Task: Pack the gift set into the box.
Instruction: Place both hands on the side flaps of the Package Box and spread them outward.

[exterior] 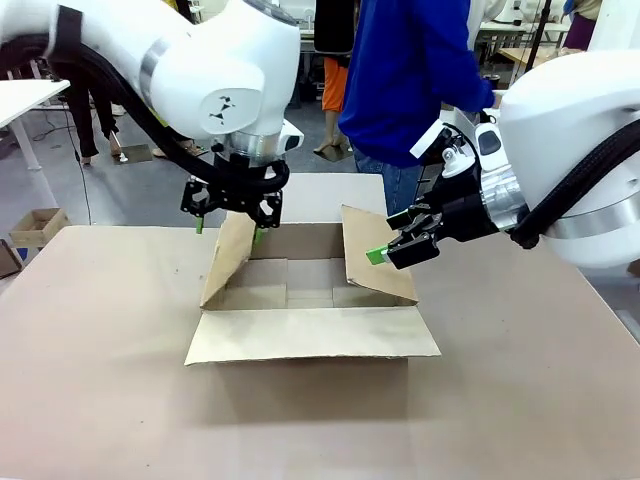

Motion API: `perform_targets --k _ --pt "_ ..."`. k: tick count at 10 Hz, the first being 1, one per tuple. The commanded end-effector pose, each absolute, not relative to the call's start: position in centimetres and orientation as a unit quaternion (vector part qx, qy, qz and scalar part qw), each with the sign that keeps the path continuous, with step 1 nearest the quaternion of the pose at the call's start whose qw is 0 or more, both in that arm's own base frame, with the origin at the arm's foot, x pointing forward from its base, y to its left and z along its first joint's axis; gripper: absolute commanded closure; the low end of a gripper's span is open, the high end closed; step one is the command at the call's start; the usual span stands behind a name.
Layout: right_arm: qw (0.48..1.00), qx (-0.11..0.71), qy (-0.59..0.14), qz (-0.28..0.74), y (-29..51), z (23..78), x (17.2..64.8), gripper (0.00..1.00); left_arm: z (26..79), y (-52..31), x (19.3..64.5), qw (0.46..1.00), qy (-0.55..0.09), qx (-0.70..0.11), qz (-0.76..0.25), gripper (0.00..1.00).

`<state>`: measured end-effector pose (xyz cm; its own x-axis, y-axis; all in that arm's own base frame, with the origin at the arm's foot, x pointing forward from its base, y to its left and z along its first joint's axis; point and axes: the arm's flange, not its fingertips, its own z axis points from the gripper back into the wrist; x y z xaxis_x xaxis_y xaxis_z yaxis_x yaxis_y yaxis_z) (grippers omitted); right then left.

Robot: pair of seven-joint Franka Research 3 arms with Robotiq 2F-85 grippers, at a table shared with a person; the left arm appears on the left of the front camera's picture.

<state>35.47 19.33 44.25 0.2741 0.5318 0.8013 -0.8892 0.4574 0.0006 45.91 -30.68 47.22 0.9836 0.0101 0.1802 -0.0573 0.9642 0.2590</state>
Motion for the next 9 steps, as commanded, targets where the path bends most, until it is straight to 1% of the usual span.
perform_targets --k 1,3,6,7,9 --pt "0.772 0.226 -0.379 0.457 19.1 45.0 35.0 0.0 47.9 -28.0 43.6 0.985 -0.112 0.125 0.036 0.0" --pt "0.772 0.226 -0.379 0.457 19.1 45.0 35.0 0.0 48.1 -23.7 43.1 0.987 -0.102 0.106 0.065 0.0" --pt "0.772 0.226 -0.379 0.457 19.1 45.0 35.0 0.0 46.8 -15.9 43.2 0.992 -0.111 0.032 0.053 0.0" --pt "0.772 0.226 -0.379 0.457 19.1 45.0 35.0 0.0 46.3 -13.6 43.1 0.993 -0.116 -0.017 0.031 0.0" --pt "0.772 0.226 -0.379 0.457 19.1 45.0 35.0 0.0 43.6 -9.8 43.8 0.99 -0.069 -0.121 -0.003 0.0"
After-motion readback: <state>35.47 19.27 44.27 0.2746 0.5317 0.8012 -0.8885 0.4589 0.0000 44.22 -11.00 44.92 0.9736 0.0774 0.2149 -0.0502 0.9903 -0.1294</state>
